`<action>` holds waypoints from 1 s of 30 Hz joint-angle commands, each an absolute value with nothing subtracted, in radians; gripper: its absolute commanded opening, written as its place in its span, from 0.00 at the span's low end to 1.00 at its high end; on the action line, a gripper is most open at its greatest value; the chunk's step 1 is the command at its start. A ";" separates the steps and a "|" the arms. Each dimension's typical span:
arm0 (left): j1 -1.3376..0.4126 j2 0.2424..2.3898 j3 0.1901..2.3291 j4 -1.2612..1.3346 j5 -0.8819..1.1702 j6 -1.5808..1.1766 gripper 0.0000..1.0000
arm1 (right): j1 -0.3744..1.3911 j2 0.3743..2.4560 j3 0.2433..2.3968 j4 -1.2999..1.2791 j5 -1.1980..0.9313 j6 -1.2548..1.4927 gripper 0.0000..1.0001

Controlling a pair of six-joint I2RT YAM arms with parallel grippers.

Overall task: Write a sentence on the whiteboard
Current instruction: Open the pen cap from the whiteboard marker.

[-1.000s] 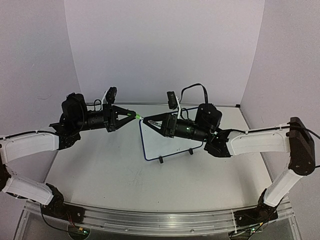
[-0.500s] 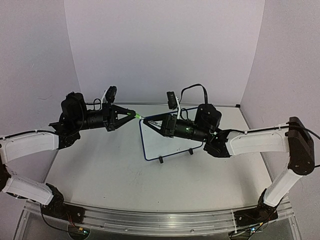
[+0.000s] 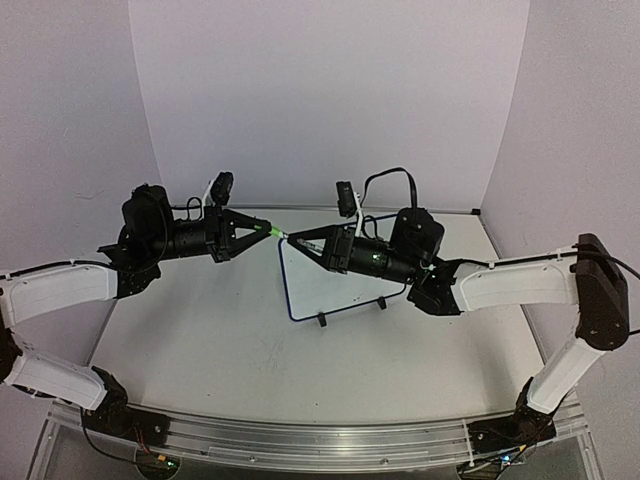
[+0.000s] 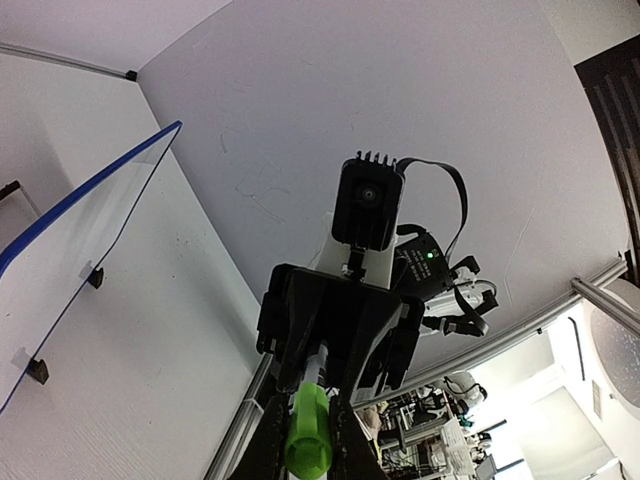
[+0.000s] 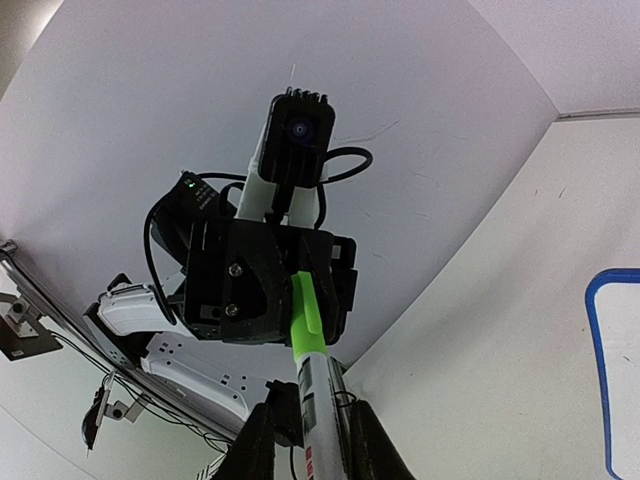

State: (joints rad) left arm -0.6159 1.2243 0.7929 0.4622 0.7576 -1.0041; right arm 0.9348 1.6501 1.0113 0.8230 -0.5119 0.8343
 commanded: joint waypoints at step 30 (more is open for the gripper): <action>-0.439 1.079 0.763 0.429 0.572 -1.057 0.00 | 0.949 1.400 0.702 0.946 -0.338 0.805 0.00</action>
State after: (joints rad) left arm -0.4431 1.0742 0.7475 0.4366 0.5886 -1.0563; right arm 0.9478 1.4660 0.7075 0.9453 -0.3552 0.8376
